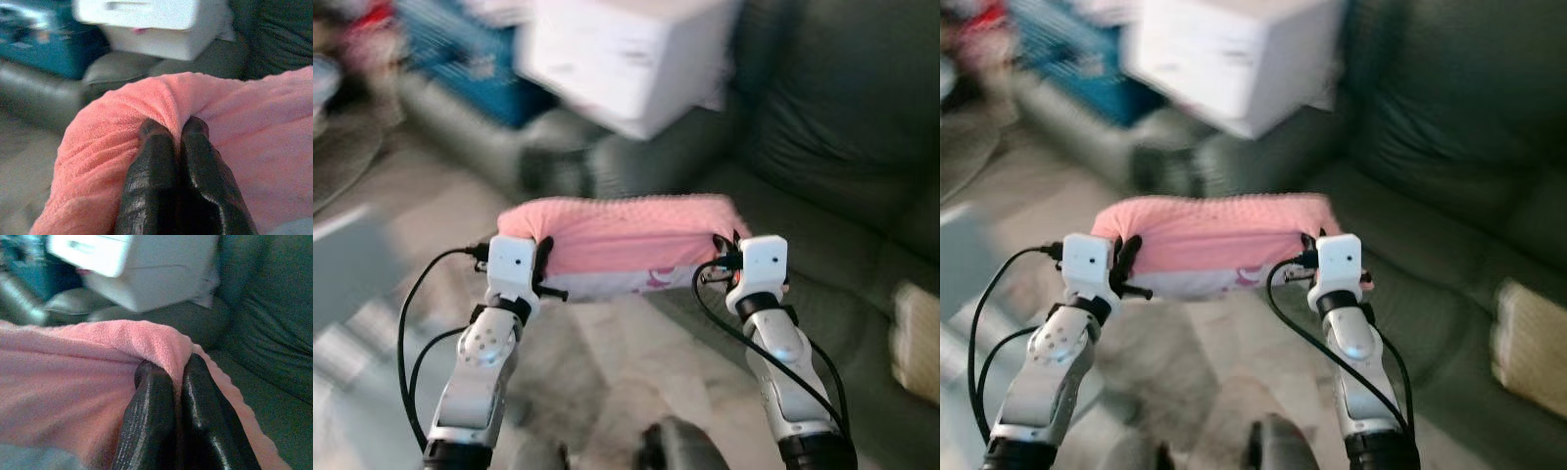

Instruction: Move the pillow to the sofa

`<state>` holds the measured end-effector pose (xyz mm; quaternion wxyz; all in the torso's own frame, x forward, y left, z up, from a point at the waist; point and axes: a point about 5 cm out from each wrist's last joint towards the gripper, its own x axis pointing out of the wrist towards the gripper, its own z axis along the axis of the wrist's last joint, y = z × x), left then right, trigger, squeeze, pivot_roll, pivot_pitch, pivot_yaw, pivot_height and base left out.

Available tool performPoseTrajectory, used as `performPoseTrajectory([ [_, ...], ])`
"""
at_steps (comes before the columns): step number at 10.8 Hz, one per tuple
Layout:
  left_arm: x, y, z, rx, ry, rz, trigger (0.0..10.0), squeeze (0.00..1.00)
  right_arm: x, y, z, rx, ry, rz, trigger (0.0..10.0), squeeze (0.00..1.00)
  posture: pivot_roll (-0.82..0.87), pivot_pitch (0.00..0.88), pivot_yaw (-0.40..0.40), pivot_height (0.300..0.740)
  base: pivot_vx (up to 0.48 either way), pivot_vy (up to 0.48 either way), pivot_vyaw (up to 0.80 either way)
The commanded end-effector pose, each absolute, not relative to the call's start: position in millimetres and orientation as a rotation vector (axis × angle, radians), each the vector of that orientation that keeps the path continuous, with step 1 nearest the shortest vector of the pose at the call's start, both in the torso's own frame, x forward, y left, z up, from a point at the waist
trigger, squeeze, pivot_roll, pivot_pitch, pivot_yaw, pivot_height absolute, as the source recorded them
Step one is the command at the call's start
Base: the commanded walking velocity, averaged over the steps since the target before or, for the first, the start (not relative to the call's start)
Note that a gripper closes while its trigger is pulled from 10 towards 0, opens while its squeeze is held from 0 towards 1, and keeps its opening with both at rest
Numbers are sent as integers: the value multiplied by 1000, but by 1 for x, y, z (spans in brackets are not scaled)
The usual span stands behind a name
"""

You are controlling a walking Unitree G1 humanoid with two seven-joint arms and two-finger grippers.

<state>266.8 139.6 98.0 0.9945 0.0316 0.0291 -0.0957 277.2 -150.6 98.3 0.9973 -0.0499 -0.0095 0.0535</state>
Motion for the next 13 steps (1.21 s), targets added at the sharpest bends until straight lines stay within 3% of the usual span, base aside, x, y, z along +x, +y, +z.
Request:
performPoseTrajectory([
  [1, 268, 129, 103, 55, 39, -222, 10000, 0, 277, -164, 103, -113, -38, 59, 10000, 0, -51, 103, -38, 740, 300, 0, -800],
  [8, 266, 126, 101, 51, 50, -242, 10000, 0, 275, -163, 102, -113, -36, 60, 10000, 0, -52, 107, -38, 740, 298, 0, -800],
  [11, 263, 124, 96, 47, 77, -242, 10000, 0, 272, -160, 99, -111, -29, 71, 10000, 0, -49, 113, -44, 740, 85, 0, 0],
  [13, 261, 124, 96, 56, 73, -248, 10000, 0, 271, -160, 96, -103, -14, 70, 10000, 0, -44, 117, -47, 740, 0, 386, 0],
])
